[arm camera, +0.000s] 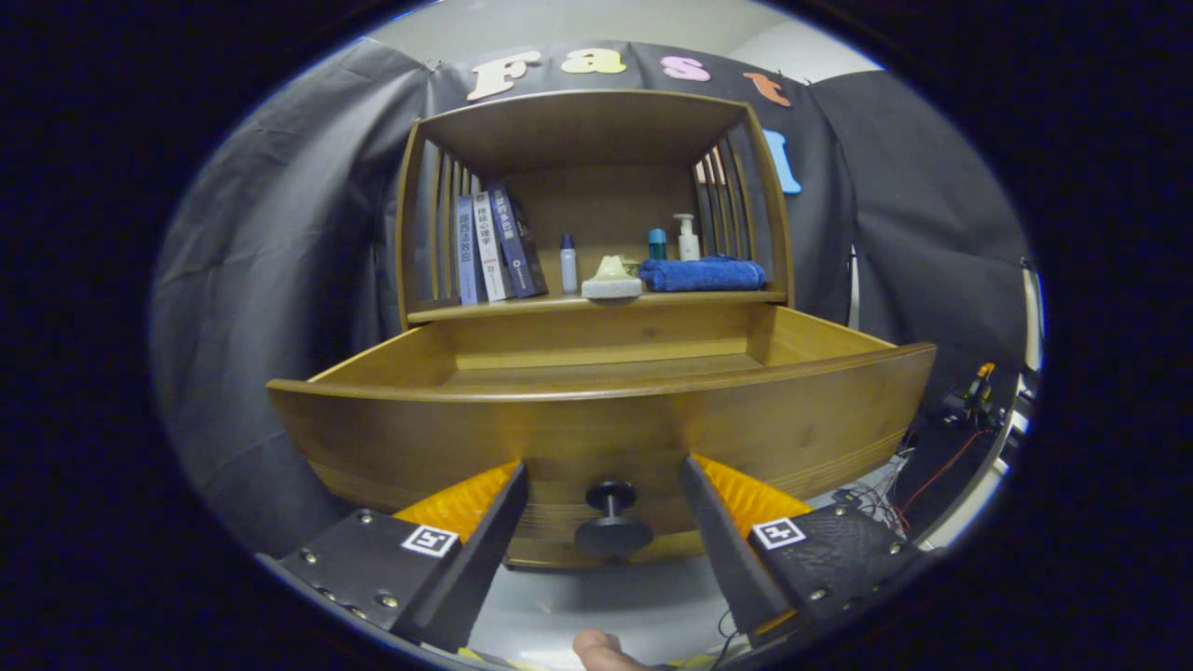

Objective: Pull open the drawer, take out the items inside it, and place them on the countertop above the cabinet.

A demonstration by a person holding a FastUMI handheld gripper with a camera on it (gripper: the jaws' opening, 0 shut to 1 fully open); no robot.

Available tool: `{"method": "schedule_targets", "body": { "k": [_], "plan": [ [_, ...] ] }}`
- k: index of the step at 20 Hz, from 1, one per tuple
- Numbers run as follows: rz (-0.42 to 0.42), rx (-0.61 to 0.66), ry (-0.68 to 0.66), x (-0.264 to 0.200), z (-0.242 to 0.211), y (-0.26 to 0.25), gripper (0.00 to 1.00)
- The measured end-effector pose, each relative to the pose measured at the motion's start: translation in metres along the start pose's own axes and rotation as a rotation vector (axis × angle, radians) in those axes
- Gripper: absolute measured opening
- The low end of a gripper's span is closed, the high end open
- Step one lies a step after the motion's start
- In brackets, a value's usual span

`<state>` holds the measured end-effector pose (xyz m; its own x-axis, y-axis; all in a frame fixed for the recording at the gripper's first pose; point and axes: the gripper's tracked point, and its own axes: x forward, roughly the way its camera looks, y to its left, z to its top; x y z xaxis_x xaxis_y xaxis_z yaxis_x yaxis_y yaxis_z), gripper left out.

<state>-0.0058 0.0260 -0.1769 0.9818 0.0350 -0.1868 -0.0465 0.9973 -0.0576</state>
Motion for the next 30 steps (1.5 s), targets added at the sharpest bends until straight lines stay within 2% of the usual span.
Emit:
{"method": "schedule_targets", "body": {
  "k": [10, 19, 30],
  "plan": [
    [0.023, 0.016, -0.041, 0.051, 0.017, 0.002, 0.99],
    [0.018, 0.02, -0.115, 0.122, 0.037, 0.009, 0.99],
    [0.028, 0.018, -0.158, 0.165, 0.043, 0.01, 0.99]
  ]
}}
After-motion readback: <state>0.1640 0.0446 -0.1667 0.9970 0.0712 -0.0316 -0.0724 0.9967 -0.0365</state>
